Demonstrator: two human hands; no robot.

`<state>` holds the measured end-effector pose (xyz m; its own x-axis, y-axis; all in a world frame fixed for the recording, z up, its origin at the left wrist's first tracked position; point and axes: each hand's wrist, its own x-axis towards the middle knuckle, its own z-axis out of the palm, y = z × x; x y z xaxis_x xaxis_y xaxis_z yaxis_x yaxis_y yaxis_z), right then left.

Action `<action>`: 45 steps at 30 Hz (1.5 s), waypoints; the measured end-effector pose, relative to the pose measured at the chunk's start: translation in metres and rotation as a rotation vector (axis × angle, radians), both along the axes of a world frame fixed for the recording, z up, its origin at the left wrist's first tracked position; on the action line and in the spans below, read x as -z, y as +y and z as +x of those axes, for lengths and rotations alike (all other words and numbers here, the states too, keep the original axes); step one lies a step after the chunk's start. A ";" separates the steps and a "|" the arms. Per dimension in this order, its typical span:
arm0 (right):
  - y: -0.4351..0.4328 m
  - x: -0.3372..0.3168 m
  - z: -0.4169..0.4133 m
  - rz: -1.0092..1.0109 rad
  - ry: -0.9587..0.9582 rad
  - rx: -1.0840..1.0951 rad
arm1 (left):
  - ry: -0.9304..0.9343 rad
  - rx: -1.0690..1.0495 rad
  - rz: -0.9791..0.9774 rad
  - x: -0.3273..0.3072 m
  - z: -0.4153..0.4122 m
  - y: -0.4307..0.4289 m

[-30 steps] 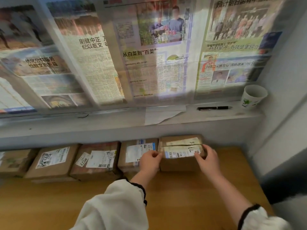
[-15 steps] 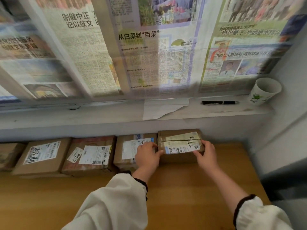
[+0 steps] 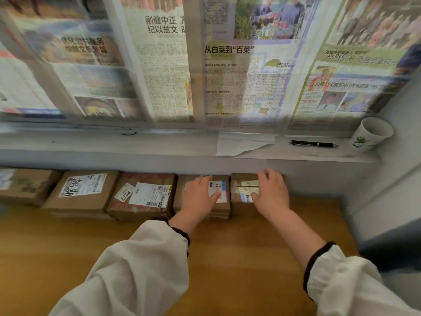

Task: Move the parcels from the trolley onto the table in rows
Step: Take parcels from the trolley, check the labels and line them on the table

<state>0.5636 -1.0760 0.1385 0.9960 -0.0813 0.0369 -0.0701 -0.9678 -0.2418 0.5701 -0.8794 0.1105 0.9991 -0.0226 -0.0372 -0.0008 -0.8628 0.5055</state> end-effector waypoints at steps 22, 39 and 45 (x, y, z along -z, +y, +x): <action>0.503 -0.023 -0.179 -0.215 0.099 -1.042 | -0.015 -0.950 -0.018 -0.035 -0.379 0.489; 0.777 0.066 -0.308 -0.364 0.325 -1.616 | 0.187 -1.627 -0.144 0.047 -0.576 0.628; 0.860 0.118 -0.283 -0.484 0.411 -1.665 | 0.221 -1.669 -0.248 0.096 -0.537 0.682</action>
